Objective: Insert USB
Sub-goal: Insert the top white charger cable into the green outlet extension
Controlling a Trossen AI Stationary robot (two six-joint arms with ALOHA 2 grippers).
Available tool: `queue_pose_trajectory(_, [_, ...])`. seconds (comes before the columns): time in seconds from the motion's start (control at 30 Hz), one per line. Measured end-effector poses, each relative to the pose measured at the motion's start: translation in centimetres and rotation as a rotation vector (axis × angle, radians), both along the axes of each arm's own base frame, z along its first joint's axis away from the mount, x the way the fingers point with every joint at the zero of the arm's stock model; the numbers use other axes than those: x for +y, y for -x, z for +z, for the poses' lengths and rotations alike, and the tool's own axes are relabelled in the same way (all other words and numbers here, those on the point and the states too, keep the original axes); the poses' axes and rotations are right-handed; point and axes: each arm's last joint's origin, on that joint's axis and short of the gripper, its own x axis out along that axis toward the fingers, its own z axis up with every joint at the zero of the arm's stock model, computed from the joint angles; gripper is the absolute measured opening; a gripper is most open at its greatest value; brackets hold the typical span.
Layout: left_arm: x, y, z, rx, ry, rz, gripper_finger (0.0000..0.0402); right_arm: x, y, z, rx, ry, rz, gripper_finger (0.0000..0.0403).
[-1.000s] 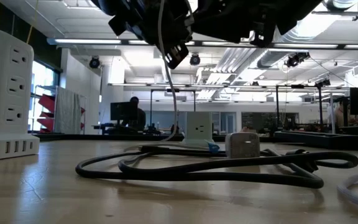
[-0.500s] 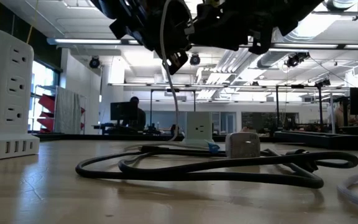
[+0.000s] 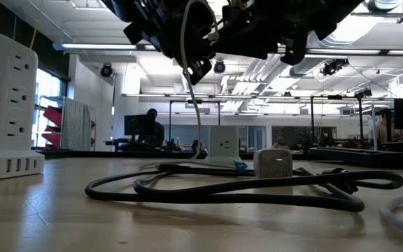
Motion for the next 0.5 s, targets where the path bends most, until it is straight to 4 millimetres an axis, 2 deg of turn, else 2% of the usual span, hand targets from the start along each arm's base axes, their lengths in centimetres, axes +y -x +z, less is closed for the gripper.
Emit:
queue_pose_trajectory(0.13, [0.00, 0.01, 0.03, -0.001, 0.000, 0.000, 0.0000, -0.02, 0.07, -0.11, 0.018, -0.004, -0.003, 0.0064])
queue_pose_trajectory(0.5, [-0.02, 0.02, 0.13, -0.007, 0.004, -0.005, 0.0000, -0.02, 0.08, -0.13, 0.021, -0.002, -0.003, 0.0072])
